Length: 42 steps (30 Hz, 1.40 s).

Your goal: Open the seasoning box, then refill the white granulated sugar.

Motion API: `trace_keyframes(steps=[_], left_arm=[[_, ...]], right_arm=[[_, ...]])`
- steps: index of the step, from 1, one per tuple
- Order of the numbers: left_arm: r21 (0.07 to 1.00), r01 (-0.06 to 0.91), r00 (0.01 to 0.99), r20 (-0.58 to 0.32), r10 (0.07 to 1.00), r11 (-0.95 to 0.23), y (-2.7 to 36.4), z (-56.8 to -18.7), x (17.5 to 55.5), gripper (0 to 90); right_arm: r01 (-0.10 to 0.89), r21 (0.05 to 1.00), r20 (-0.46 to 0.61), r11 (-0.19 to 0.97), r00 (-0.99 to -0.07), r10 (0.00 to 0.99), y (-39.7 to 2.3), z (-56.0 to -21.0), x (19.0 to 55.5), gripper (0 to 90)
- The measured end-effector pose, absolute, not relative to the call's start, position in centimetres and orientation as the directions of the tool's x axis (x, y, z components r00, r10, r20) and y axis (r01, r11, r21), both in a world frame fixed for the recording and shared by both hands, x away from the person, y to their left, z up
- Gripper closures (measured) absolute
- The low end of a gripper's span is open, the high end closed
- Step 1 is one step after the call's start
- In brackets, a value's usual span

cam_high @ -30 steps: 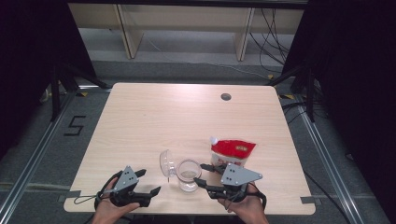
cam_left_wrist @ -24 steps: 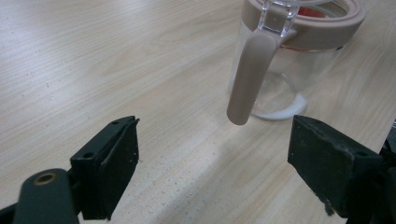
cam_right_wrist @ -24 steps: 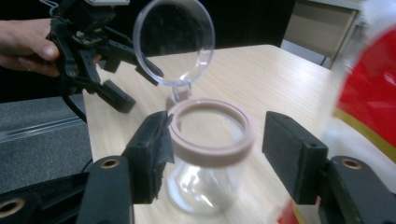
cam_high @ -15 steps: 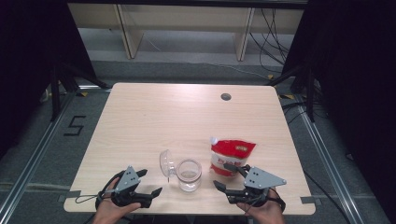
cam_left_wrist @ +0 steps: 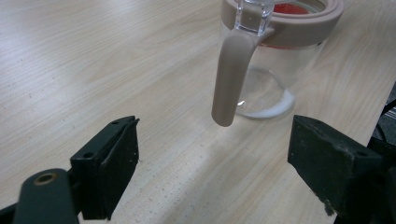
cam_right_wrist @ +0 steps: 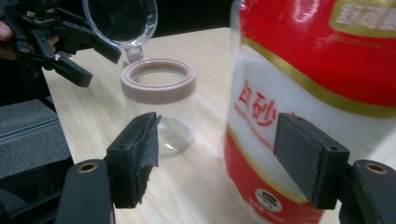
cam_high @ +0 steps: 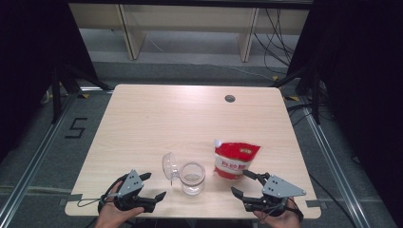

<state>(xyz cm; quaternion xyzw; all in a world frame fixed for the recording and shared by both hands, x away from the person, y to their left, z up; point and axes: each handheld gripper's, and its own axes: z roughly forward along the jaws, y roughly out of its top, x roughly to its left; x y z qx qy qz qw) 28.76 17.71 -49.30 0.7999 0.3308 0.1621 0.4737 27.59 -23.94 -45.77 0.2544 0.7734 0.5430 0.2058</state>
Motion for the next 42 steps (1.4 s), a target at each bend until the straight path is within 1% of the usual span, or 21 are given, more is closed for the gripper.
trace_keyframes(steps=[2,3,7,9,11,12,13,16,18,19,25,29,30,32,33,34,37,38,40,41,42], left_arm=[[0.868,0.355,0.736,-0.031,0.676,-0.347,17.8,-49.2,28.9,16.2],[0.868,0.355,0.737,-0.030,0.676,-0.348,17.9,-49.2,28.9,16.2],[0.867,0.353,0.739,-0.029,0.673,-0.351,17.9,-49.2,28.9,16.2],[0.873,0.374,0.724,-0.063,0.687,-0.314,17.7,-49.4,28.7,16.2],[0.865,0.378,0.725,-0.054,0.686,-0.332,17.8,-49.2,28.5,16.2],[0.865,0.370,0.730,-0.044,0.682,-0.340,17.9,-49.2,28.5,16.2],[0.865,0.358,0.737,-0.030,0.676,-0.351,17.9,-49.1,28.6,16.2],[0.865,0.357,0.738,-0.030,0.674,-0.352,18.0,-49.1,28.6,16.2],[0.867,0.357,0.737,-0.032,0.676,-0.348,18.0,-49.1,28.6,16.2],[0.865,0.379,0.724,-0.057,0.688,-0.328,17.9,-49.2,28.5,16.2],[0.869,0.376,0.722,-0.056,0.689,-0.323,17.9,-49.1,28.5,16.2],[0.870,0.379,0.723,-0.065,0.688,-0.316,17.8,-49.2,28.4,16.2],[0.864,0.372,0.730,-0.047,0.682,-0.339,17.9,-49.2,28.4,16.2],[0.862,0.350,0.741,-0.016,0.671,-0.366,18.1,-49.1,28.5,16.2],[0.866,0.351,0.738,-0.021,0.674,-0.357,18.1,-49.1,28.4,16.2],[0.866,0.353,0.737,-0.023,0.676,-0.355,18.1,-49.1,28.4,16.1],[0.869,0.352,0.736,-0.029,0.676,-0.346,18.1,-49.2,28.5,16.1],[0.867,0.374,0.726,-0.054,0.685,-0.328,17.9,-49.3,28.4,16.1],[0.873,0.362,0.730,-0.047,0.682,-0.327,17.8,-49.3,28.4,16.1],[0.870,0.348,0.740,-0.026,0.672,-0.349,18.0,-49.2,28.4,16.1],[0.870,0.350,0.735,-0.027,0.677,-0.346,17.9,-49.2,28.4,16.1]], right_arm=[[0.179,0.943,-0.038,0.281,-0.779,0.626,-24.3,-45.9,27.4,31.3],[0.198,0.939,-0.031,0.282,-0.767,0.641,-24.7,-46.0,27.2,31.3],[0.204,0.937,-0.038,0.283,-0.746,0.664,-25.8,-46.5,27.2,30.7],[0.208,0.937,-0.036,0.280,-0.741,0.670,-26.1,-46.7,27.2,30.2],[0.236,0.933,-0.016,0.271,-0.725,0.688,-26.4,-46.8,27.2,30.2],[0.201,0.937,-0.050,0.286,-0.733,0.679,-26.6,-46.9,27.6,30.2],[0.234,0.932,-0.024,0.278,-0.724,0.690,-26.6,-46.9,27.4,30.2],[0.219,0.930,-0.051,0.294,-0.718,0.694,-27.0,-47.2,27.8,29.4],[0.242,0.928,-0.028,0.283,-0.713,0.700,-27.2,-47.3,27.9,29.0],[0.234,0.928,-0.039,0.291,-0.713,0.700,-27.4,-47.4,28.1,28.2],[0.260,0.929,-0.018,0.264,-0.680,0.733,-28.1,-47.8,28.4,27.3],[0.256,0.923,-0.027,0.287,-0.700,0.713,-28.3,-47.9,28.9,26.6],[0.251,0.923,-0.040,0.291,-0.691,0.722,-28.4,-47.9,29.0,25.9],[0.280,0.920,-0.008,0.275,-0.687,0.727,-28.2,-47.9,29.2,25.3],[0.254,0.924,-0.039,0.286,-0.681,0.731,-28.3,-48.0,29.5,24.9],[0.272,0.924,-0.015,0.270,-0.678,0.735,-28.2,-48.0,29.5,24.6],[0.267,0.922,-0.026,0.279,-0.677,0.736,-28.1,-48.1,29.9,23.8],[0.220,0.927,-0.079,0.304,-0.678,0.731,-28.3,-48.1,30.3,22.8],[0.238,0.925,-0.053,0.296,-0.692,0.720,-28.2,-48.2,30.6,21.7],[0.211,0.931,-0.072,0.297,-0.692,0.718,-28.0,-48.3,31.0,20.9],[0.214,0.931,-0.069,0.296,-0.693,0.718,-27.8,-48.3,31.1,20.6]])
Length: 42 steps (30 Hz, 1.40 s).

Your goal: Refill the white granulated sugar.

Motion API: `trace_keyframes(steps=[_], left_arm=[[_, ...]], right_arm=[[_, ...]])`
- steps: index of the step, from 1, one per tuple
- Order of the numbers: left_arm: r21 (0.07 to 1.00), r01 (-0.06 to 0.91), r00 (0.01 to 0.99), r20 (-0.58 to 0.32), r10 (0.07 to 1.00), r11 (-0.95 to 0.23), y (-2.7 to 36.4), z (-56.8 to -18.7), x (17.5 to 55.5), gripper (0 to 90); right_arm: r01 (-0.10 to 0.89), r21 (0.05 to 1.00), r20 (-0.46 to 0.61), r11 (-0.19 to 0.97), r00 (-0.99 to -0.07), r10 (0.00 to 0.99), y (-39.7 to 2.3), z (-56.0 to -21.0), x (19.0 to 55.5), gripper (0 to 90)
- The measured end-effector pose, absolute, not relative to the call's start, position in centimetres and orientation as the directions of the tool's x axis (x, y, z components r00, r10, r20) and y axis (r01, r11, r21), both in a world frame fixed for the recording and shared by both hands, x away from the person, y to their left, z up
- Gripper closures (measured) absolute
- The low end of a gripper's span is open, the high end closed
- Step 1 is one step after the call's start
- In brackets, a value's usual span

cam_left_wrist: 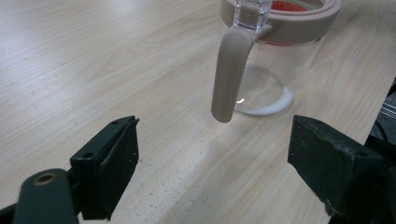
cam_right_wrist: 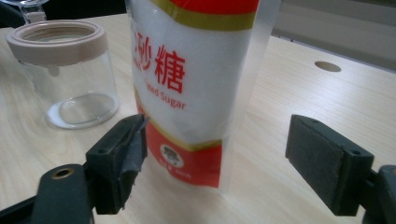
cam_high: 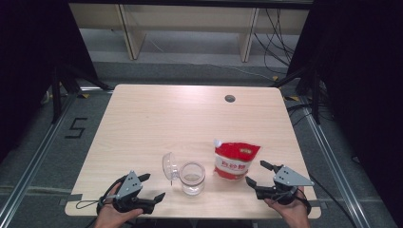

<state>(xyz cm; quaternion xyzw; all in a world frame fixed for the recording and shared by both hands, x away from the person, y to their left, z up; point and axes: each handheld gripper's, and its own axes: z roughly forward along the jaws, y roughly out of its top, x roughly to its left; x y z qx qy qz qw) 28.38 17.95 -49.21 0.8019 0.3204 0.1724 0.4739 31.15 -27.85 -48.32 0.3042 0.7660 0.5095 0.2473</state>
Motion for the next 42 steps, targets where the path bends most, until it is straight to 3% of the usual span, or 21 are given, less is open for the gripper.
trace_keyframes(steps=[8,16,20,22,26,33,42], left_arm=[[0.867,0.370,0.729,-0.050,0.683,-0.332,17.9,-49.4,28.3,16.1],[0.870,0.353,0.738,-0.033,0.674,-0.344,18.0,-49.3,28.5,16.1],[0.870,0.353,0.742,-0.036,0.669,-0.344,18.0,-49.3,28.5,16.1],[0.872,0.384,0.729,-0.083,0.679,-0.305,17.9,-49.4,28.4,16.1],[0.869,0.364,0.742,-0.052,0.668,-0.336,18.1,-49.4,28.6,16.1],[0.867,0.397,0.727,-0.097,0.680,-0.301,18.0,-49.4,28.5,16.1],[0.869,0.389,0.731,-0.088,0.677,-0.307,17.9,-49.5,28.5,16.1]], right_arm=[[0.151,0.933,-0.106,0.326,-0.751,0.652,-27.0,-48.7,33.1,20.1],[0.161,0.934,-0.084,0.318,-0.767,0.636,-25.9,-49.0,34.1,21.4],[0.155,0.942,-0.065,0.297,-0.785,0.616,-25.6,-49.2,34.4,24.0],[0.152,0.946,-0.051,0.285,-0.802,0.596,-25.5,-49.2,34.5,25.5],[0.129,0.944,-0.071,0.304,-0.820,0.568,-25.1,-49.4,34.9,31.2],[0.126,0.938,-0.095,0.322,-0.802,0.590,-24.8,-49.3,34.8,35.1],[0.243,0.937,-0.010,0.249,-0.697,0.717,-23.2,-49.2,33.2,36.4]])
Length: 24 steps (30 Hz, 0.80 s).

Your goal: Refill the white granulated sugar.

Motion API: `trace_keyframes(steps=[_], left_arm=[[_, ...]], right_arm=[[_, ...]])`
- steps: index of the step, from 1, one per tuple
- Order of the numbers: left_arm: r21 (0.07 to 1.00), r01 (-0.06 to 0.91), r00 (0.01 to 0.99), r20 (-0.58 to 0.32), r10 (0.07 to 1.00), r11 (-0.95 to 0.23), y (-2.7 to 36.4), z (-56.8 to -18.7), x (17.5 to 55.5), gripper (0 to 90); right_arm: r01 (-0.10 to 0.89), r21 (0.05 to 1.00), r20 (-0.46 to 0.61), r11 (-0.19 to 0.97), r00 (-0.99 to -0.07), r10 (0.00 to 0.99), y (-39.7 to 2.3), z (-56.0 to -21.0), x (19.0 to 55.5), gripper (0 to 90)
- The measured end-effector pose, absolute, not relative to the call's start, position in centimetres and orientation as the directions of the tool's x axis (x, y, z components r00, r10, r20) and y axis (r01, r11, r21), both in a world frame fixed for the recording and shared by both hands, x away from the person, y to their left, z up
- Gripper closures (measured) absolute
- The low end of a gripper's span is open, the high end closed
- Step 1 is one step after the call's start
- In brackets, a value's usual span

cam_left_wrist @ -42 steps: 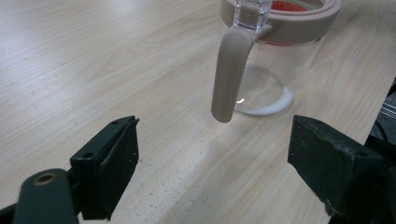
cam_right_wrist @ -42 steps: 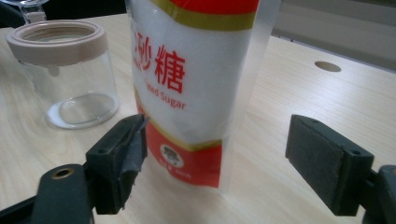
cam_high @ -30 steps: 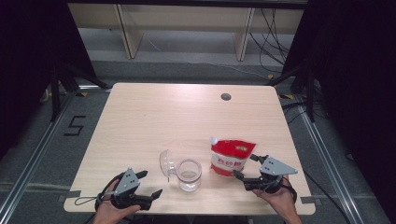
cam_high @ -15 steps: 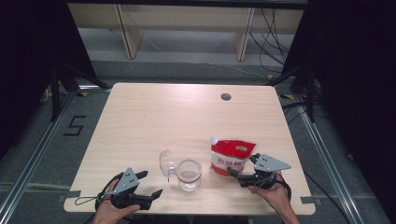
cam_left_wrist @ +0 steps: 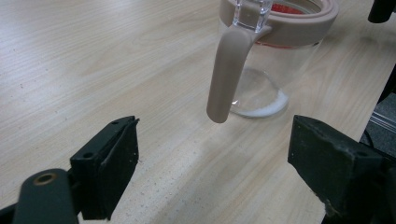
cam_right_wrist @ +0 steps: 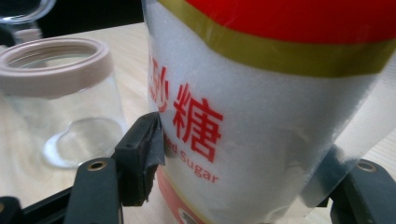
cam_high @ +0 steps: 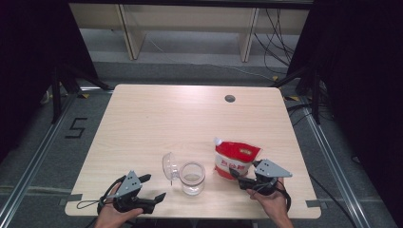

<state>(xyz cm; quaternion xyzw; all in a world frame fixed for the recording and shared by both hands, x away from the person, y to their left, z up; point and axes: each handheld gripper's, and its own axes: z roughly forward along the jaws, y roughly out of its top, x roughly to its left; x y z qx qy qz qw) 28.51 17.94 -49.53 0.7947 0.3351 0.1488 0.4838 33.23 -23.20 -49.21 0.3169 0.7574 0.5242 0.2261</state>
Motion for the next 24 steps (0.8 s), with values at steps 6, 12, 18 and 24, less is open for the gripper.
trace_keyframes(steps=[6,12,18,24], left_arm=[[0.861,0.403,0.723,-0.092,0.685,-0.310,17.9,-49.6,28.5,16.1],[0.862,0.401,0.727,-0.092,0.680,-0.311,17.9,-49.7,28.6,16.1],[0.862,0.400,0.728,-0.092,0.679,-0.311,17.9,-49.7,28.6,16.0],[0.860,0.398,0.731,-0.086,0.677,-0.320,17.9,-49.7,28.6,16.0]], right_arm=[[0.296,0.934,0.015,0.198,-0.589,0.808,-21.6,-49.1,32.2,36.7],[0.310,0.942,0.078,0.126,-0.569,0.818,-21.5,-49.4,32.0,36.0],[0.284,0.951,0.100,0.124,-0.661,0.743,-22.6,-50.4,33.2,30.2],[0.250,0.953,0.063,0.174,-0.721,0.690,-22.2,-50.9,34.1,28.4]])
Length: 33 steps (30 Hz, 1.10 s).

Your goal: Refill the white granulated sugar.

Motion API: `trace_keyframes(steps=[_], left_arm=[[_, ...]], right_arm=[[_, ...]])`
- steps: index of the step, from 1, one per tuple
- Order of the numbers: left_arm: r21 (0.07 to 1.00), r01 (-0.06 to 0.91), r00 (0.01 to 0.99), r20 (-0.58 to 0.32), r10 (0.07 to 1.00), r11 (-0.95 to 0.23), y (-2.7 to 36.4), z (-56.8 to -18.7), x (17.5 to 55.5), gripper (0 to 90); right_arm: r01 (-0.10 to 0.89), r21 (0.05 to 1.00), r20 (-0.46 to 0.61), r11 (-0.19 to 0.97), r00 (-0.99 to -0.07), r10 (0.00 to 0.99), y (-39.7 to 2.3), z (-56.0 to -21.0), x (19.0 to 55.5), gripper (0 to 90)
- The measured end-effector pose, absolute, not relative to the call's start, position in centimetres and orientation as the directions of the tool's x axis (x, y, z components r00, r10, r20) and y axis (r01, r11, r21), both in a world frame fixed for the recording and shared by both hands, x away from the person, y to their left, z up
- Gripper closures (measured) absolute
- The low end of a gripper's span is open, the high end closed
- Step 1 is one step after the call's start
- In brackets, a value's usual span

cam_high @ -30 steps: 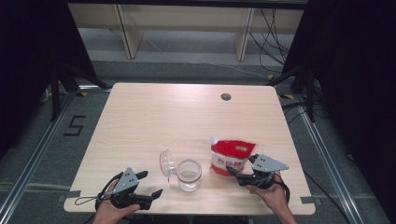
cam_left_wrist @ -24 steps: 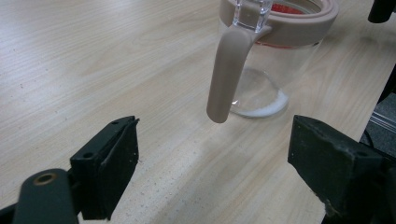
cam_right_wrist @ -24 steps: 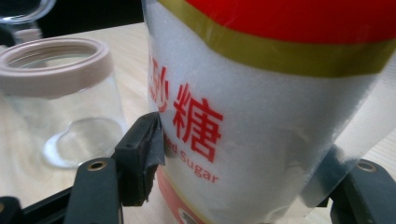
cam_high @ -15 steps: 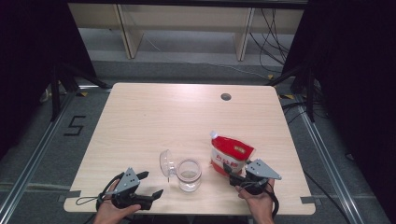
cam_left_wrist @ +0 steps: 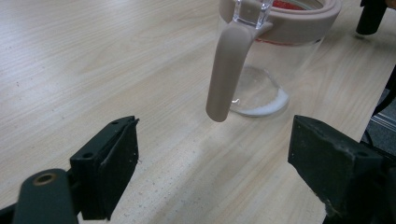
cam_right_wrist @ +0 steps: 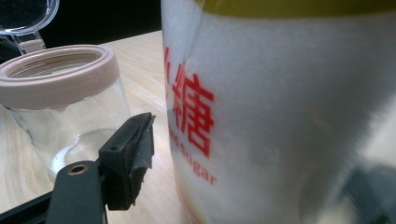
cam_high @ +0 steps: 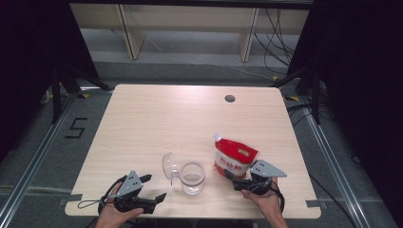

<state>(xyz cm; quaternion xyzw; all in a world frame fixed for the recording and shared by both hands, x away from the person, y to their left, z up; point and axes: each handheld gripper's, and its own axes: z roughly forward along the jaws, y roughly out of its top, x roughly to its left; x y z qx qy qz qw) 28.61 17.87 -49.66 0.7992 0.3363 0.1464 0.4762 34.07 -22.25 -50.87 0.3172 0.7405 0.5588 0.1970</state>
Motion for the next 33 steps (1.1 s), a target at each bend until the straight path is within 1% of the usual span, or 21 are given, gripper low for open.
trace_keyframes(steps=[1,2,3,5,6,7,11,12,13,14,16,17,20,22,23,26,27,28,31,32,33], left_arm=[[0.860,0.398,0.732,-0.088,0.676,-0.318,17.8,-49.7,28.6,16.0],[0.860,0.397,0.733,-0.086,0.675,-0.322,17.9,-49.7,28.6,16.0],[0.859,0.397,0.733,-0.085,0.675,-0.323,17.9,-49.7,28.6,16.0],[0.859,0.394,0.735,-0.082,0.673,-0.326,17.9,-49.7,28.6,16.0],[0.860,0.386,0.741,-0.073,0.668,-0.334,17.9,-49.7,28.7,16.0],[0.860,0.382,0.744,-0.069,0.665,-0.338,17.9,-49.6,28.7,16.0],[0.860,0.385,0.743,-0.074,0.665,-0.336,17.9,-49.7,28.7,16.0],[0.862,0.410,0.727,-0.110,0.678,-0.299,17.7,-49.8,28.5,16.0],[0.860,0.407,0.730,-0.102,0.676,-0.309,17.7,-49.7,28.5,16.0],[0.860,0.406,0.730,-0.102,0.675,-0.309,17.7,-49.7,28.5,16.0],[0.853,0.400,0.734,-0.079,0.675,-0.336,17.9,-49.7,28.6,16.0],[0.854,0.401,0.734,-0.083,0.674,-0.331,17.9,-49.7,28.6,16.0],[0.860,0.403,0.733,-0.099,0.673,-0.313,17.7,-49.7,28.5,16.0],[0.861,0.402,0.734,-0.098,0.672,-0.313,17.7,-49.7,28.6,16.0],[0.860,0.407,0.731,-0.105,0.674,-0.307,17.7,-49.7,28.5,16.0],[0.860,0.403,0.733,-0.098,0.673,-0.313,17.7,-49.8,28.5,16.0],[0.859,0.404,0.732,-0.097,0.675,-0.315,17.7,-49.8,28.5,16.0],[0.859,0.404,0.732,-0.096,0.675,-0.315,17.7,-49.8,28.5,16.0],[0.862,0.402,0.733,-0.100,0.672,-0.310,17.7,-49.8,28.6,16.0],[0.861,0.403,0.733,-0.099,0.673,-0.312,17.7,-49.8,28.6,16.0],[0.861,0.402,0.732,-0.099,0.674,-0.311,17.7,-49.8,28.6,16.0]], right_arm=[[0.229,0.956,0.040,0.181,-0.717,0.696,-22.3,-50.9,34.2,28.1],[0.247,0.952,0.062,0.180,-0.733,0.677,-22.2,-50.9,34.2,28.0],[0.219,0.957,0.034,0.192,-0.738,0.673,-22.3,-50.9,34.4,27.9],[0.208,0.962,0.032,0.178,-0.731,0.681,-22.2,-51.0,34.5,28.6],[0.173,0.966,-0.005,0.195,-0.736,0.677,-22.3,-51.0,34.8,29.7],[0.191,0.963,0.016,0.189,-0.743,0.669,-22.2,-51.1,34.8,29.6],[0.173,0.968,0.004,0.184,-0.737,0.676,-22.2,-51.2,34.9,26.1],[0.170,0.969,0.005,0.177,-0.736,0.677,-22.1,-51.2,35.0,24.3],[0.163,0.973,0.008,0.162,-0.728,0.685,-22.0,-51.3,35.0,23.6],[0.175,0.967,0.006,0.183,-0.738,0.674,-22.2,-51.2,35.0,23.0],[0.165,0.970,-0.004,0.181,-0.730,0.683,-22.2,-51.3,35.1,18.9],[0.151,0.973,-0.005,0.174,-0.741,0.671,-22.2,-51.4,35.2,17.8],[0.164,0.972,0.007,0.169,-0.737,0.676,-22.1,-51.4,35.2,20.2],[0.140,0.977,-0.006,0.160,-0.733,0.680,-22.1,-51.5,35.3,20.9],[0.149,0.980,0.019,0.134,-0.736,0.676,-21.9,-51.6,35.3,21.2],[0.124,0.980,-0.011,0.155,-0.746,0.666,-22.0,-51.7,35.7,22.9],[0.131,0.980,0.000,0.147,-0.747,0.665,-22.0,-51.7,35.6,23.5],[0.116,0.979,-0.026,0.166,-0.741,0.671,-22.1,-51.7,35.8,23.9],[0.096,0.984,-0.029,0.150,-0.748,0.663,-22.0,-51.8,36.0,25.4],[0.119,0.982,-0.007,0.149,-0.759,0.651,-22.0,-51.8,36.0,25.9],[0.140,0.980,0.009,0.144,-0.749,0.663,-22.0,-51.8,35.8,26.0]])
